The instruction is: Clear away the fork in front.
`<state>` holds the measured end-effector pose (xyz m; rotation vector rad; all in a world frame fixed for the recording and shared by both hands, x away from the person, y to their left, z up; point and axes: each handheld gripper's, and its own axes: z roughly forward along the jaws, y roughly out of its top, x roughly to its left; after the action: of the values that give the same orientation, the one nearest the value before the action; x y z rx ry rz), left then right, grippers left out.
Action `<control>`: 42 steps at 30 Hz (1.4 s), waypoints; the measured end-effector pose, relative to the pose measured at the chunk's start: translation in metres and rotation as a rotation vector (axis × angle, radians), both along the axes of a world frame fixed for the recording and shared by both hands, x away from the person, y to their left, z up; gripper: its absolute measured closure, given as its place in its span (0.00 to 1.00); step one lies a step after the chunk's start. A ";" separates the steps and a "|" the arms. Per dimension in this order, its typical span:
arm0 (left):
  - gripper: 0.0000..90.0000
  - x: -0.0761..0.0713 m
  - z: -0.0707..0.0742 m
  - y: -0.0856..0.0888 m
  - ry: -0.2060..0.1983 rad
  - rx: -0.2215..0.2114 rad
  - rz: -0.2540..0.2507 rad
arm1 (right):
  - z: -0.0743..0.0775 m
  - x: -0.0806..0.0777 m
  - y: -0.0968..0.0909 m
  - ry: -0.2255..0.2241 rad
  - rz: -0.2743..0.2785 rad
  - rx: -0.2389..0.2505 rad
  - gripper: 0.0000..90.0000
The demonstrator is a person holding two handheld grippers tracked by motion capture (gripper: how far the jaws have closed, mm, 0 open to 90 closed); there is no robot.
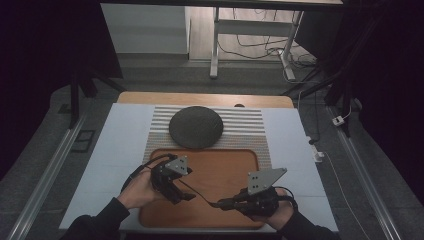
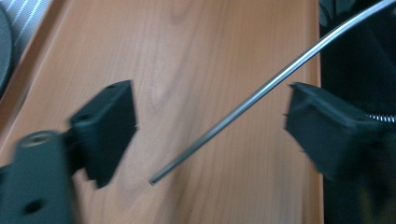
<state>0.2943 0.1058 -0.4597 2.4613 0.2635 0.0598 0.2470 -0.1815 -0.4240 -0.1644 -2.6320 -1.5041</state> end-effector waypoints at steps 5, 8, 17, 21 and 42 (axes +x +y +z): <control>0.46 -0.002 0.000 -0.001 -0.015 0.023 -0.070 | 0.001 -0.001 0.001 0.006 0.036 -0.005 0.99; 0.58 -0.005 0.000 -0.002 -0.014 0.036 -0.121 | 0.001 -0.002 0.003 0.000 0.047 -0.016 0.99; 0.84 -0.014 -0.001 -0.013 -0.034 0.111 -0.274 | -0.001 0.002 0.003 0.045 0.102 -0.045 0.99; 0.86 -0.016 -0.001 -0.013 -0.054 0.127 -0.308 | -0.002 0.005 0.002 0.073 0.110 -0.040 0.98; 0.95 -0.023 -0.005 -0.005 -0.011 0.114 -0.286 | -0.008 0.023 -0.009 0.080 -0.092 -0.035 0.62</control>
<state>0.2712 0.1004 -0.4645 2.5862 -0.1004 -0.0356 0.2700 -0.1906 -0.4319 -0.3453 -2.6224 -1.4460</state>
